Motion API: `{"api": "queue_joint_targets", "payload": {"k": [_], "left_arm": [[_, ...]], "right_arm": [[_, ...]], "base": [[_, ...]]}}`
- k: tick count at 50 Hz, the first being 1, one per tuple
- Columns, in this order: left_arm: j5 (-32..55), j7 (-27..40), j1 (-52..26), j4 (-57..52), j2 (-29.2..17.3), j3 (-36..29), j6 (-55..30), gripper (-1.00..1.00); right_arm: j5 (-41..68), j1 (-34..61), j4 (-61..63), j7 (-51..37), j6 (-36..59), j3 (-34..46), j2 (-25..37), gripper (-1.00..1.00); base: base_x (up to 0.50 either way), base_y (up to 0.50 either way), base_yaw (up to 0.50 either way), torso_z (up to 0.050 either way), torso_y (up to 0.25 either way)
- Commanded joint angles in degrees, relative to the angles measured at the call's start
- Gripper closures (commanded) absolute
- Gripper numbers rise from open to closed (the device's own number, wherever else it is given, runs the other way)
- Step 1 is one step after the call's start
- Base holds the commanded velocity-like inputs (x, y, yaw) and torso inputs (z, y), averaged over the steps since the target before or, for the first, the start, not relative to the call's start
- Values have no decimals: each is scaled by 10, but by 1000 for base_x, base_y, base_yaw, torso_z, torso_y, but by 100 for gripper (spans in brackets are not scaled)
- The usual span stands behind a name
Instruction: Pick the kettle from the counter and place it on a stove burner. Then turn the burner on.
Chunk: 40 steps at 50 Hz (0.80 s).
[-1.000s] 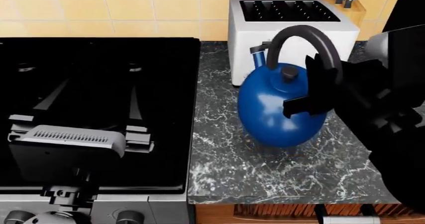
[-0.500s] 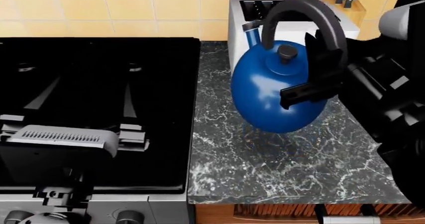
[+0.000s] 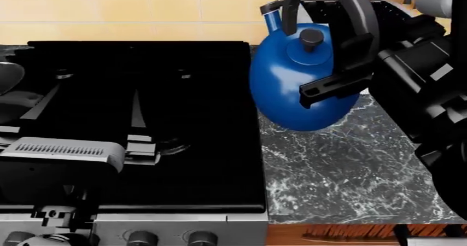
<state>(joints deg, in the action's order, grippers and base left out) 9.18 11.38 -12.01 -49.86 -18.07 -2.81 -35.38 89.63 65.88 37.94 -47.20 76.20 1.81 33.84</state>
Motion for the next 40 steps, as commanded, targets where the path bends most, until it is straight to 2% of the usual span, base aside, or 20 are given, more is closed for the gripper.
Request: {"api": "queue_joint_targets", "payload": {"k": [1, 17, 31, 40], "left_arm": [[4, 3, -1, -2, -2, 3, -2, -100], [8, 6, -1, -2, -5, 4, -2, -100], [10, 9, -1, -2, -8, 1, -1, -100], [11, 11, 0, 0, -9, -1, 3, -100]], "right_arm": [[-13, 16, 3, 2, -2, 4, -1, 100], [-24, 16, 9, 12, -6, 19, 2, 100], [-47, 6, 19, 33, -19, 25, 5, 100], [-37, 4, 14, 30, -24, 26, 6, 100]], "base": [[16, 500, 0, 0, 0], [45, 500, 0, 0, 1], [304, 455, 0, 0, 1], [35, 18, 0, 1, 1]]}}
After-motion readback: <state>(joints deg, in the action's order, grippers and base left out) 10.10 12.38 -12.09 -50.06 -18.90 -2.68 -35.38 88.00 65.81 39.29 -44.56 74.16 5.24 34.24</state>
